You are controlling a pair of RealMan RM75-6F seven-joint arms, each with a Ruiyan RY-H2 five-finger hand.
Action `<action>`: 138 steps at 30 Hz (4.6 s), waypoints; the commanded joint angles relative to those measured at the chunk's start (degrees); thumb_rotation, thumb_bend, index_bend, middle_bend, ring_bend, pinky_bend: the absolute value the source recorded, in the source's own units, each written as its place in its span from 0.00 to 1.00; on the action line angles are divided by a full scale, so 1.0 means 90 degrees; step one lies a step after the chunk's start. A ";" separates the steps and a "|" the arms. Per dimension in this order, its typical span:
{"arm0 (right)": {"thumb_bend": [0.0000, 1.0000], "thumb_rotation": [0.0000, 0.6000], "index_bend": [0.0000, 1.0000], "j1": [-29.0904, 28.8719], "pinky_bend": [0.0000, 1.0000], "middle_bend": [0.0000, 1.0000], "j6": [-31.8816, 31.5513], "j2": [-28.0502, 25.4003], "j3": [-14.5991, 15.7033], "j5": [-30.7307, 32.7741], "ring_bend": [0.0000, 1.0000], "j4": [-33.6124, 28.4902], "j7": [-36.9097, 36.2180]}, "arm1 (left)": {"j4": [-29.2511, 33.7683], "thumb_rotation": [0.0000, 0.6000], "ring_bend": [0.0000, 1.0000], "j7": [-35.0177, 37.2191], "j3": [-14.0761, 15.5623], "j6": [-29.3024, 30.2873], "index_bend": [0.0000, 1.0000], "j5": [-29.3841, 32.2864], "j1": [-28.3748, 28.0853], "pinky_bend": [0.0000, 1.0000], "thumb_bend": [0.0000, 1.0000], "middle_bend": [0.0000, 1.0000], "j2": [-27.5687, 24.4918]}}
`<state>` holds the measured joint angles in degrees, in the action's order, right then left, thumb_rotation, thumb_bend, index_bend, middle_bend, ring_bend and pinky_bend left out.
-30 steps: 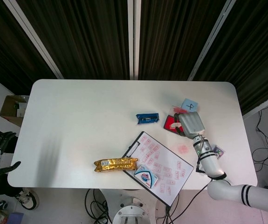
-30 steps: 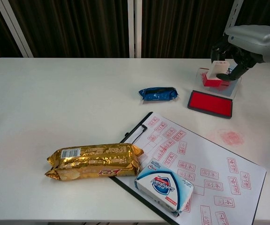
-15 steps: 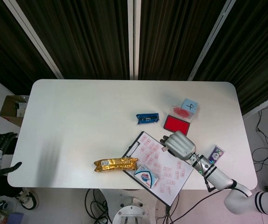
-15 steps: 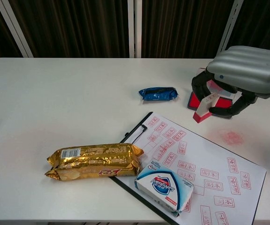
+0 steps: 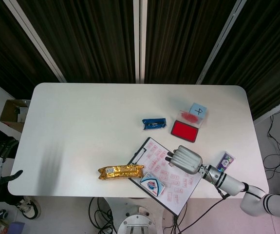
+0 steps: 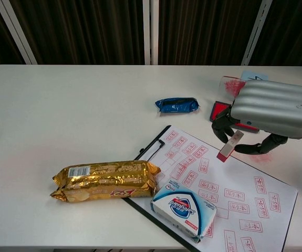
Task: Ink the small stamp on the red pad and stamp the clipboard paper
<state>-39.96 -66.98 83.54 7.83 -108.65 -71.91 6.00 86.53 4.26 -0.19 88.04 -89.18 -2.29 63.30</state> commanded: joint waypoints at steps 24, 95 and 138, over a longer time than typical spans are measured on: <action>0.38 1.00 0.92 -0.0050 0.91 0.76 0.0540 0.0837 -0.0133 0.0599 0.74 0.1045 -0.0754 | -0.0083 1.00 0.16 0.0106 -0.0008 -0.0057 0.18 -0.0002 -0.0041 0.25 0.00 0.17 0.0005; 0.39 1.00 1.00 -0.0048 0.91 0.82 0.0487 0.1455 0.0181 0.0521 0.74 0.1995 -0.0882 | -0.0194 1.00 0.16 0.0189 0.0002 -0.0065 0.18 0.0049 -0.0009 0.25 0.00 0.17 0.0039; 0.37 1.00 1.00 0.0697 0.91 0.81 0.0348 0.0045 -0.0091 0.1581 0.74 0.0901 -0.0849 | -0.0107 1.00 0.16 0.0085 0.0020 -0.0106 0.18 -0.0017 -0.0058 0.25 0.00 0.17 0.0068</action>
<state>-34.09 -64.12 83.57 6.79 -94.60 -64.32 -1.38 85.57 5.03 -0.01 87.07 -89.33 -2.82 63.92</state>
